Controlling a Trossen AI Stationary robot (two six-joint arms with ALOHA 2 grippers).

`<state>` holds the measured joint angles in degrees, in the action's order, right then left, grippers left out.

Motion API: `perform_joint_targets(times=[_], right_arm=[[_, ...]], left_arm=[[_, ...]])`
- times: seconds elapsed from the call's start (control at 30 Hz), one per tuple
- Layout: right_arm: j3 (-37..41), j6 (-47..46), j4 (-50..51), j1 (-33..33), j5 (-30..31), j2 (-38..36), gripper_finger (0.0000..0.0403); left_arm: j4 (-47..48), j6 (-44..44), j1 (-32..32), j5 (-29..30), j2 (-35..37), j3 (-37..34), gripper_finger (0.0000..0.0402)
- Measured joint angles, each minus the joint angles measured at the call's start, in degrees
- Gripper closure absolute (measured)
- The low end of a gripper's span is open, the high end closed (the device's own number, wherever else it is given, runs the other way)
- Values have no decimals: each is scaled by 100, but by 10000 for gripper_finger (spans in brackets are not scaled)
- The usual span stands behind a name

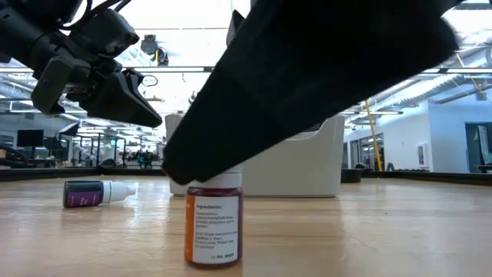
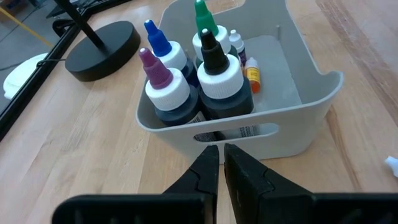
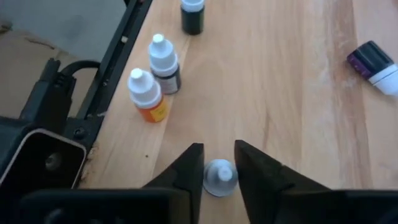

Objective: Pick & Place food coloring
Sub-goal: Put the small orange food coloring bottle into the gray bin

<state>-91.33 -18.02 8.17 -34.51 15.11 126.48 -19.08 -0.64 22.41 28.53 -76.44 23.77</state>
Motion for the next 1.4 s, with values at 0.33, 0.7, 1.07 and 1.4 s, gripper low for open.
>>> perform_joint_targets(times=[0.33, 0.7, 1.07, 1.4], right_arm=[[4, 173, 250, 18, -7, -644, 362], [4, 529, 1269, 91, 137, -1766, 362], [903, 651, 1639, 440, 530, -3360, 362], [3480, -68, 419, 1080, 1108, -4914, 362]], left_arm=[[23, 2, 0, 0, 0, 0, 366], [49, 2, 0, 2, 0, 0, 366], [64, 2, -2, 4, 0, 0, 366], [95, -57, 0, 4, 1, 0, 366]])
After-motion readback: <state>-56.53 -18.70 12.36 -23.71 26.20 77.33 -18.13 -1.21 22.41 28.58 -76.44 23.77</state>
